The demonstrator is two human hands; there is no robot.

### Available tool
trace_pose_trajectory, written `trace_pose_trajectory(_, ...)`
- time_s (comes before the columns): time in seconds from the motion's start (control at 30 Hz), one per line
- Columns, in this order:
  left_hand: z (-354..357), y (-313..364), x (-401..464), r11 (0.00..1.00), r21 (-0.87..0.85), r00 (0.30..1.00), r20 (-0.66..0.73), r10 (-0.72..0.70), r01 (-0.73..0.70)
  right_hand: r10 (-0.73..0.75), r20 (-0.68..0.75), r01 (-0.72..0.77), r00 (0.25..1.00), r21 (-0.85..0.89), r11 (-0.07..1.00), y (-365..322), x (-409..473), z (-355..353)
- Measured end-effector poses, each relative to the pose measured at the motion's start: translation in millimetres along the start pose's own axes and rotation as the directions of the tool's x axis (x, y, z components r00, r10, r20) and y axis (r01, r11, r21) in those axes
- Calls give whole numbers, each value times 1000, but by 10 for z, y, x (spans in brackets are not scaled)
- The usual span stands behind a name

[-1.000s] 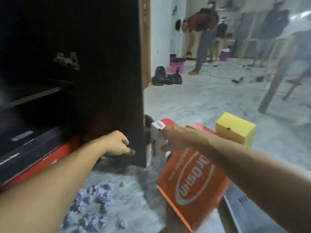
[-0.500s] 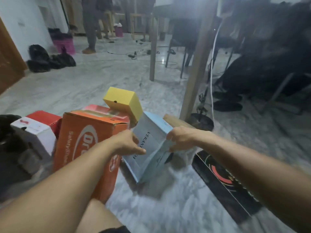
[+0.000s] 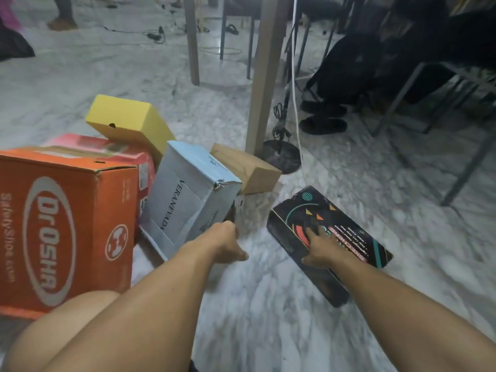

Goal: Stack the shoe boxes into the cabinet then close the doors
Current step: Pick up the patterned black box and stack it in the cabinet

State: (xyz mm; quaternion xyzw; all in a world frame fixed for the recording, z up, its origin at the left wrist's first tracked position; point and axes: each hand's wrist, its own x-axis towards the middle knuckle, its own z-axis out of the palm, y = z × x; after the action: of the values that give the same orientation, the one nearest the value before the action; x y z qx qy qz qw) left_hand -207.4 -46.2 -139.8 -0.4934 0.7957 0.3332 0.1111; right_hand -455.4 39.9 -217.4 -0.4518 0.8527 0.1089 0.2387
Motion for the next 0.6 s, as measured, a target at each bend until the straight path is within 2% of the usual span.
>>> trace_pose_trajectory(0.13, 53, -32, 121, 999, 9, 999, 9, -34, 34, 65, 3, -65, 998, 13, 998, -101, -49, 152)
trace_pose_trajectory(0.27, 119, -82, 219, 993, -23, 993, 39, -112, 113, 19, -6, -19, 1000, -11, 1000, -200, -129, 294)
trace_pose_trajectory(0.47, 249, -132, 320, 988, -47, 985, 93, -144, 149, -158, -20, 156, 987, -78, 985, -291, -564, 506)
trace_pose_trajectory(0.6, 262, -135, 379, 973, -69, 971, 109, -213, 221, -314, -45, 305, 948, -140, 942, -280, -817, 711)
